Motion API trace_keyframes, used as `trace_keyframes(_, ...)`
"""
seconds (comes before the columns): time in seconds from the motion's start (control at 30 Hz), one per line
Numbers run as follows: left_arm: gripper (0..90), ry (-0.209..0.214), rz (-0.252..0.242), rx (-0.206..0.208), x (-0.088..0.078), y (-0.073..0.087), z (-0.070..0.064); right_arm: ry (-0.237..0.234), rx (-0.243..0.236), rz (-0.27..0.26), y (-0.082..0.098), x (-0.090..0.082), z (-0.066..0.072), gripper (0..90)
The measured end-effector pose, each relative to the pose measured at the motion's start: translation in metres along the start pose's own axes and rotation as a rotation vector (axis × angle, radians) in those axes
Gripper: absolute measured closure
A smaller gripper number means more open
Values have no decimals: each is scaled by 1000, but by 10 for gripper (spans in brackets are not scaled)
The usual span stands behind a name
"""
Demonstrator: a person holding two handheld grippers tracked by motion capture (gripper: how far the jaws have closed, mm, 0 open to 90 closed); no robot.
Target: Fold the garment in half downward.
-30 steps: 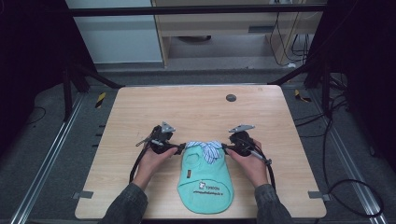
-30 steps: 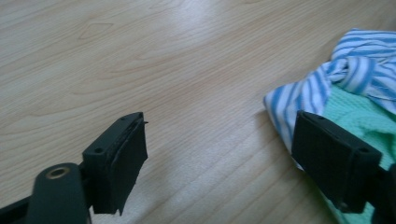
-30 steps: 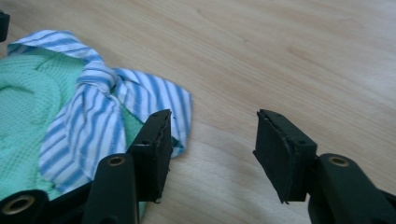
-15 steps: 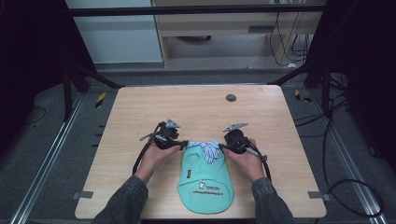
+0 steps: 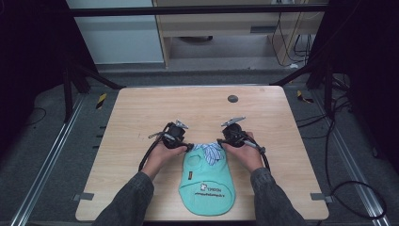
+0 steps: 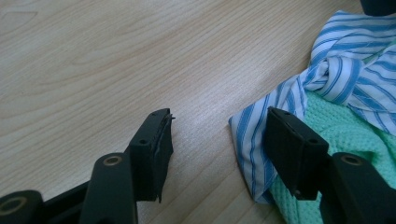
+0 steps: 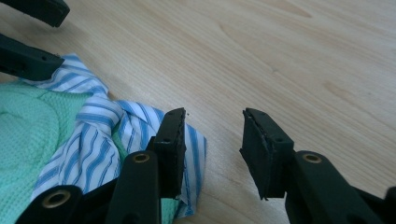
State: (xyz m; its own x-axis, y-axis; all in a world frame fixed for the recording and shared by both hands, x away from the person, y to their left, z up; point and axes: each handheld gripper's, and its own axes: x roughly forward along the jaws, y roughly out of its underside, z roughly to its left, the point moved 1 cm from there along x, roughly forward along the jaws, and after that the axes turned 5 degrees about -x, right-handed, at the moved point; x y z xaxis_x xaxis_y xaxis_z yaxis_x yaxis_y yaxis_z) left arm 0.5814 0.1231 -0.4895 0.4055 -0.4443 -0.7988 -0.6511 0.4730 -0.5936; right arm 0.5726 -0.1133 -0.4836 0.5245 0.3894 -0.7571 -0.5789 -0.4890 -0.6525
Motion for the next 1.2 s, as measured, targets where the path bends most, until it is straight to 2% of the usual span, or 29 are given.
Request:
trace_keyframes(0.23, 405, 0, 12, 13, 3, 1, 0, -27, -7, 35, 3, 8, 1, 597)
trace_keyframes(0.43, 411, 1, 10, 48, 5, 1, -1, -66, -3, 56, 3, 6, 5, 535)
trace_keyframes(0.57, 419, 5, 8, 59, 5, 0, -1, -61, -22, 86, 6, 7, 6, 534)
trace_keyframes(0.63, 437, 15, 8, 62, 5, 0, -2, -55, -29, 84, 6, 7, 6, 541)
trace_keyframes(0.83, 586, 50, 38, 97, 5, -4, -5, -65, -62, 99, 4, 6, 9, 630)
trace_keyframes(0.97, 714, 85, 75, 126, 6, -9, -9, -77, -85, 136, 0, 7, 11, 694)
trace_keyframes(1.13, 811, 96, 83, 139, 6, -9, -12, -99, -100, 157, -3, 6, 14, 816)
trace_keyframes(1.2, 838, 87, 84, 152, 5, -10, -14, -100, -102, 159, -3, 6, 14, 828)
